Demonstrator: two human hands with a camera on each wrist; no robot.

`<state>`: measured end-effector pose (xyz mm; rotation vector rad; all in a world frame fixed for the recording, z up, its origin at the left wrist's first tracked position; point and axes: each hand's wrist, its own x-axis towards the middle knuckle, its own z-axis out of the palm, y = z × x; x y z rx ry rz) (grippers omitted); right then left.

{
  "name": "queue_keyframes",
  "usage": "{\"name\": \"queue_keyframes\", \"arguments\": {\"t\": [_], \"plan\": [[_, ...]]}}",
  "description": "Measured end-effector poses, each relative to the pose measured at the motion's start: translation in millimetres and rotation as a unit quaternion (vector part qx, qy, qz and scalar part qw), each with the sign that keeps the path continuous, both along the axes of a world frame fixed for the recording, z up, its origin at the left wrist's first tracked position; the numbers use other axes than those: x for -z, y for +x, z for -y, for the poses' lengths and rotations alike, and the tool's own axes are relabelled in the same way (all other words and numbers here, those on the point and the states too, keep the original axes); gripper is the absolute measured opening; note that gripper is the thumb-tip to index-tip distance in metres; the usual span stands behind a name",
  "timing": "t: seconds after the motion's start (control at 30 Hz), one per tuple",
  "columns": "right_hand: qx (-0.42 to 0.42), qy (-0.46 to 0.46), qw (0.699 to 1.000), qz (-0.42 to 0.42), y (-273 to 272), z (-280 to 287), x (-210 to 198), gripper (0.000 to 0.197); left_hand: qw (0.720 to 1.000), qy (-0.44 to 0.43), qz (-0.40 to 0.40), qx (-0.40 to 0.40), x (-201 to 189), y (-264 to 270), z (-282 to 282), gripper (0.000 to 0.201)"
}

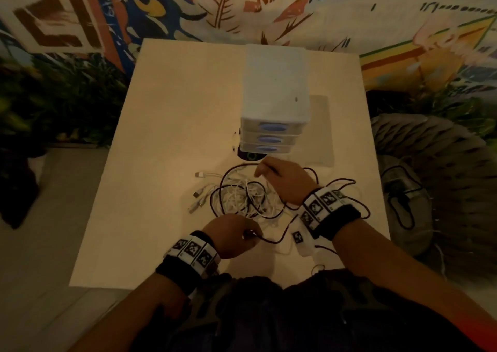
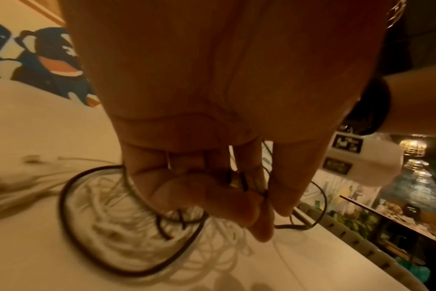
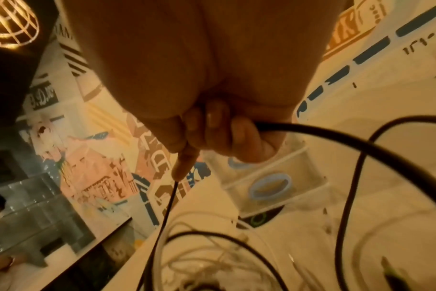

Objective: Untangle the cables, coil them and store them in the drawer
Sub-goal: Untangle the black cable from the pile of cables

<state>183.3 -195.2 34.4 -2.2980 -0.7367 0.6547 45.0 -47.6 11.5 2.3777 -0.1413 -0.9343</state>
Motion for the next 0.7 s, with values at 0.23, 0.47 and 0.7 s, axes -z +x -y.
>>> {"name": "queue_keyframes", "arguments": {"t": [0.23, 0.47, 0.7], "plan": [[0.078, 0.083, 0.993, 0.036, 18, 7, -45, 0.027, 0.996, 0.001, -0.024, -0.082, 23, -16, -22, 0.031], [0.064, 0.117, 0.991, 0.029, 18, 11, -69, 0.025, 0.985, 0.011, 0.024, -0.171, 26, -21, -36, 0.027], [0.015, 0.154, 0.987, 0.045, 14, 12, -66, 0.024, 0.952, -0.015, 0.11, -0.286, 8, 3, -51, 0.038]]}}
